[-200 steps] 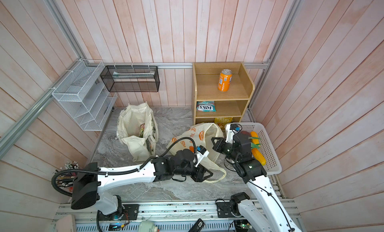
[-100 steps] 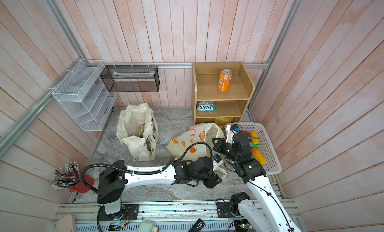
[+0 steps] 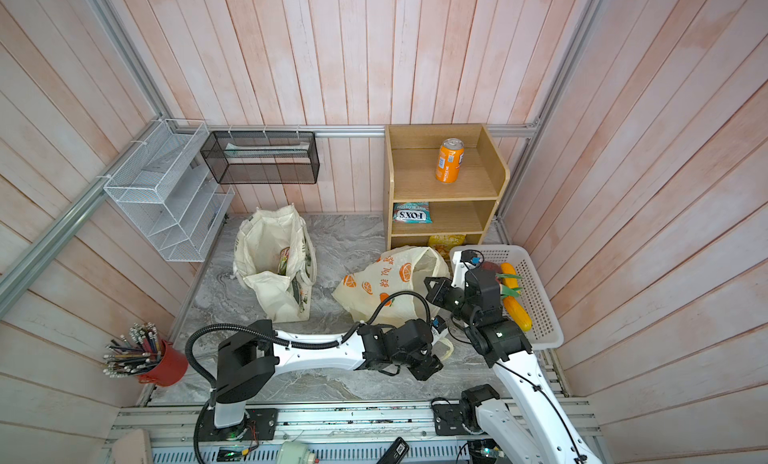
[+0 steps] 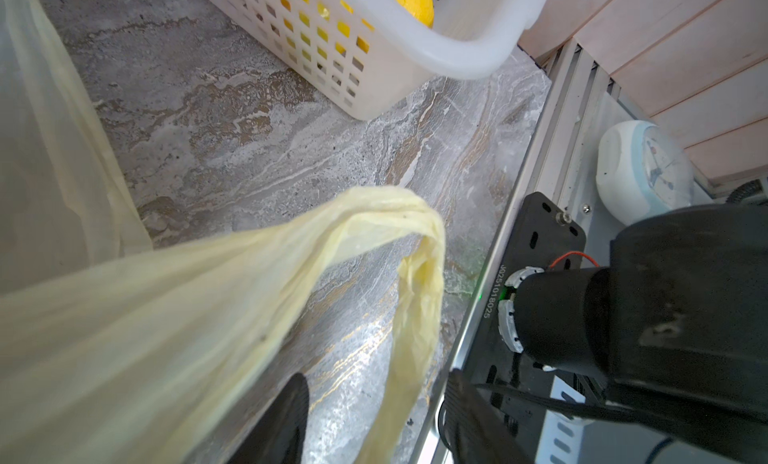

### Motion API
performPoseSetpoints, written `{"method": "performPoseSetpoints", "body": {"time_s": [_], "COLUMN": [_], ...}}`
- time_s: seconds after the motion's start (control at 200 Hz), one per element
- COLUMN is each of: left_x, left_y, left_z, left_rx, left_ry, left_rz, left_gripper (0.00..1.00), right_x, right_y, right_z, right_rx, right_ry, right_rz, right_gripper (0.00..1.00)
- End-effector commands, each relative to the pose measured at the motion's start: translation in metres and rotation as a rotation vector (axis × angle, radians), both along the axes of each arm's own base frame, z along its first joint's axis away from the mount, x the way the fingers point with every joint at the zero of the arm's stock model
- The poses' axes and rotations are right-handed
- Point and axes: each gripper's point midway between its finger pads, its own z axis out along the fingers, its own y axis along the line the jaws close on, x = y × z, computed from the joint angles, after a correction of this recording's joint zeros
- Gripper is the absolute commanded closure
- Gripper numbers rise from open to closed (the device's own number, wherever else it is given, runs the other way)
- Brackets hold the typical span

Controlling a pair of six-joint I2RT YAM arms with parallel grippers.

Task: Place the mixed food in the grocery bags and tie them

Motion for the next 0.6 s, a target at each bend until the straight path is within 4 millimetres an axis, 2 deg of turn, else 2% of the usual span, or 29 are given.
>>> {"method": "performPoseSetpoints", "body": {"time_s": [0.0,0.165,0.26,0.34,0.44,0.545,0.595], "left_x": [0.005,0.006,0.013,0.023,0.039,0.069,0.086], "left_y": [-0.006,-0.004,0.002,0.013,0.038,0.088,0.116], "left_z": [-0.009,-0.006,0.019,0.061,0.135,0.210,0.232], "left_rx": [0.001,-0.013,-0.050,-0.118,-0.269,-0.506,-0.605], "left_ry": [-0.025,-0.037,-0.083,-0.140,-0.212,-0.234,-0.216], "left_rz": [0.004,0.012,0.039,0.082,0.164,0.307,0.379], "left_gripper": [0.55,1.00,1.00,1.00,1.00,1.00,1.00], "right_x": [0.002,0.002,0.004,0.008,0.013,0.017,0.018], "right_y": [-0.003,-0.006,-0.012,-0.019,-0.034,-0.047,-0.050], "right_z": [-0.002,-0.001,0.003,0.009,0.020,0.037,0.048], "right_rx": [-0.011,-0.006,-0.001,0.014,0.026,0.044,0.049], "right_ry": [-0.012,-0.013,-0.018,-0.027,-0.049,-0.079,-0.098], "right_rz": [-0.008,-0.016,-0.032,-0.050,-0.084,-0.101,-0.101], "right_gripper": [1.00,1.00,1.00,1.00,1.00,1.00,1.00]}}
